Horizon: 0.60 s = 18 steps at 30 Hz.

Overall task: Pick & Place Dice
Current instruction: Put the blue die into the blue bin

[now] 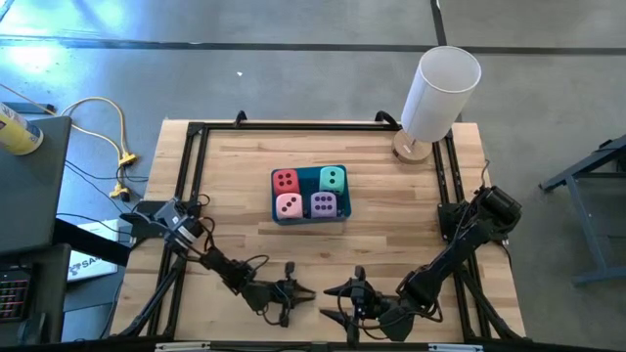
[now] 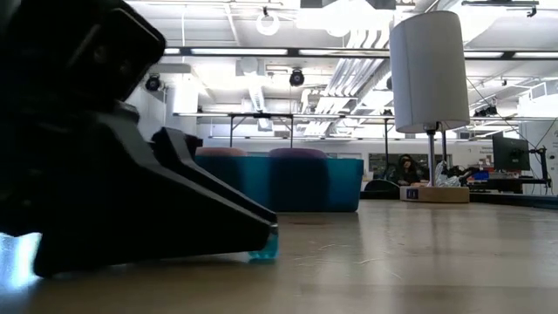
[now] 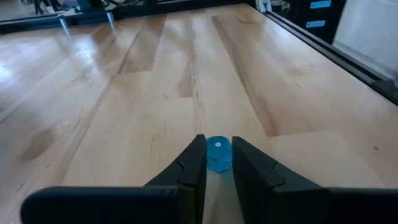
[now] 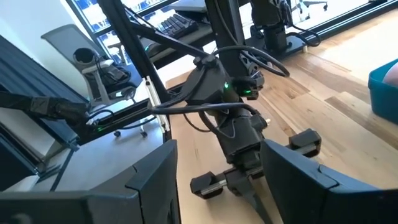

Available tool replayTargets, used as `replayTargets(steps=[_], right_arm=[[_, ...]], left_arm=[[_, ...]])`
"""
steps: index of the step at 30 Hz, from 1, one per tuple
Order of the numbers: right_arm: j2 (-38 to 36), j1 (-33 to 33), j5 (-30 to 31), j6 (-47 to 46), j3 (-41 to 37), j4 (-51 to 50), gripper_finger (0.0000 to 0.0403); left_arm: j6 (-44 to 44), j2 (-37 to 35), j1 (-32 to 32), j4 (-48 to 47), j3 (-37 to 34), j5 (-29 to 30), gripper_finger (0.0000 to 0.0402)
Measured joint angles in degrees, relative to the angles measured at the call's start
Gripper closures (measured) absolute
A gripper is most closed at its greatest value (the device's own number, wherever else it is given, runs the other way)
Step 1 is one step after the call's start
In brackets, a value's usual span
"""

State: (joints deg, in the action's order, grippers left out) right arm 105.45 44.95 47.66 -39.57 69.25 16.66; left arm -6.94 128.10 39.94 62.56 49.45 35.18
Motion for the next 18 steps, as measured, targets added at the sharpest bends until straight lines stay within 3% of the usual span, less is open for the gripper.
replayTargets(steps=[11,18], right_arm=[[0.0,0.0,-1.4,-1.2,0.0,-0.2,0.018],[0.1,0.0,-4.8,-4.3,0.0,-1.0,0.018]], left_arm=[[1.8,-0.4,0.7,0.1,0.0,0.8,0.0345],[7.0,-5.3,2.8,-4.0,-0.3,1.9,0.0345]])
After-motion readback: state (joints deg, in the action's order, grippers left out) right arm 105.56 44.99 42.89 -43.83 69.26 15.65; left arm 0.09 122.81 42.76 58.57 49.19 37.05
